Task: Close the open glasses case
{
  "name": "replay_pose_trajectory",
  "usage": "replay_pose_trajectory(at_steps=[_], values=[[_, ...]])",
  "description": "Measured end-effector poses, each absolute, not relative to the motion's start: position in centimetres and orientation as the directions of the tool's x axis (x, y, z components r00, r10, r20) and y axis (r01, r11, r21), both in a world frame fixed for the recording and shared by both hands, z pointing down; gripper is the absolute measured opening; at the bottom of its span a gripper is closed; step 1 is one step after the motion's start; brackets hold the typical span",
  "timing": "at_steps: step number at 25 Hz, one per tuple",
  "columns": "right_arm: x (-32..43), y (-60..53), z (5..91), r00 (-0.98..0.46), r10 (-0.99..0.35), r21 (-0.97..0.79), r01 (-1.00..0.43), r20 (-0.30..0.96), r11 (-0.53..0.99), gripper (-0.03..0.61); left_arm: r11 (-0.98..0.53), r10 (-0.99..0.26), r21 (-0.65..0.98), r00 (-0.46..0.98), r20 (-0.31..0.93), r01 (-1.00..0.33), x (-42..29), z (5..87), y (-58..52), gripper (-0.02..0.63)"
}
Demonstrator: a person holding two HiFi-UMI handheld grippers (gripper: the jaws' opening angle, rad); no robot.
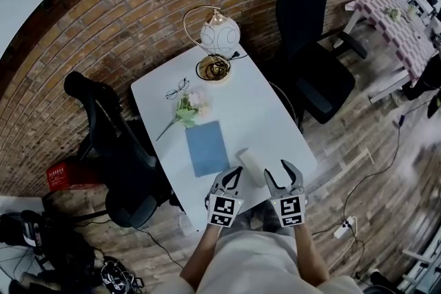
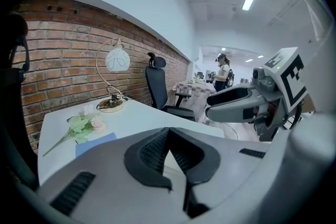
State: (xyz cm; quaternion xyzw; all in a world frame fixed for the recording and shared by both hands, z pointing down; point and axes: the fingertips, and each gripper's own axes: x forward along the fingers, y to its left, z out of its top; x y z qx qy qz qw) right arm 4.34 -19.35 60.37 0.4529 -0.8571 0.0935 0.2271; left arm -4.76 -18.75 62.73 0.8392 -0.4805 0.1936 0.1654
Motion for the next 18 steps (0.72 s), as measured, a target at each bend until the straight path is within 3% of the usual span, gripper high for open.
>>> replay_pose_trajectory(at_steps=[18], values=[[4.2, -20.6, 59.7, -0.489, -0.744, 0.049, -0.82, 0.456, 0.57, 0.23, -0.479, -0.764, 0.074, 0.457, 0.455, -0.875, -4.8, 61.7, -19.9, 0.003]])
